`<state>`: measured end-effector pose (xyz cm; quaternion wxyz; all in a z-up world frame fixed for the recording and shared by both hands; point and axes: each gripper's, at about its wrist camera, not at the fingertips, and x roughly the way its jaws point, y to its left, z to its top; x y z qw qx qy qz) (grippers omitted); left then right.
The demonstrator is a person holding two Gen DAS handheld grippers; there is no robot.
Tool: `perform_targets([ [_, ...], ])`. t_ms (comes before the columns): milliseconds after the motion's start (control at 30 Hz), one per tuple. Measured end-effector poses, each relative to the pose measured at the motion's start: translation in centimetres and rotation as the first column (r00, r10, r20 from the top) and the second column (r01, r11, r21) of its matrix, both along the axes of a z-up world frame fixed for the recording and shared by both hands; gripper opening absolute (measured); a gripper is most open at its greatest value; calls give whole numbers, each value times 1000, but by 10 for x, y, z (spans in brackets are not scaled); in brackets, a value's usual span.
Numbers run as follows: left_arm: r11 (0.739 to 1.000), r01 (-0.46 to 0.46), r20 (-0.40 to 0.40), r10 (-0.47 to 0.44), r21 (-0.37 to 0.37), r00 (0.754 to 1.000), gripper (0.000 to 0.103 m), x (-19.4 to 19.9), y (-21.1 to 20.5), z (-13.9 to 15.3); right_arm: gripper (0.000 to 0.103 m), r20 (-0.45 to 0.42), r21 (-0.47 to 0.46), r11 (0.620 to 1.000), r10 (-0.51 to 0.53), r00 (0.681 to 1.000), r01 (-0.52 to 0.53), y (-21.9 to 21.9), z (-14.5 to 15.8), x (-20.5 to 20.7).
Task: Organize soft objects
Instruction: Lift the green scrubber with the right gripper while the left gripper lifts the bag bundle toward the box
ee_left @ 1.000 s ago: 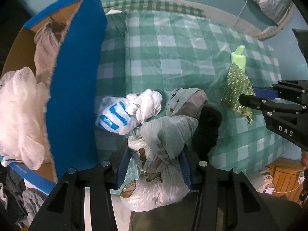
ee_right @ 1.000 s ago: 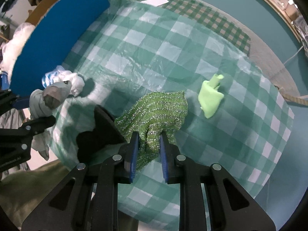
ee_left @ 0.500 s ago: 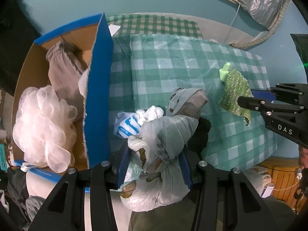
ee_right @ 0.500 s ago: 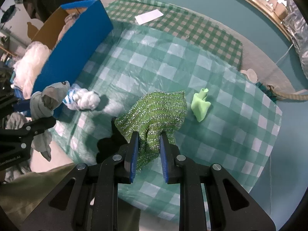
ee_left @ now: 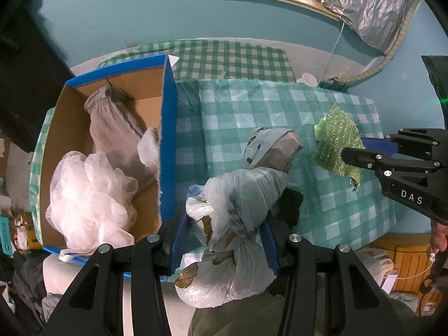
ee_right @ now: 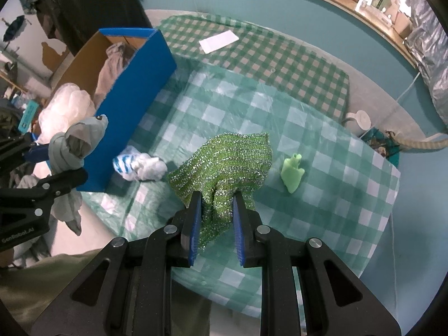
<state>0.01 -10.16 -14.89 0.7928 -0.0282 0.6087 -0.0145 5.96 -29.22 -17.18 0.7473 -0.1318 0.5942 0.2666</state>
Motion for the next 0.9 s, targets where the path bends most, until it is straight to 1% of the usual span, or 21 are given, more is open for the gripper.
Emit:
perform_targets([
  [433,998,-64,45,65,-7,997,48,2,43,23,20,45,34,998,44,998,-46,43,32,4],
  [700,992,-123,55,124,-13,991,48,2,75,26,20,62,51,995,81,995,-84,77,45,7],
  [900,985,-171,68,171,-17,983,48,1,101,29,20,68,58,990,122,990,-126,111,50,8],
])
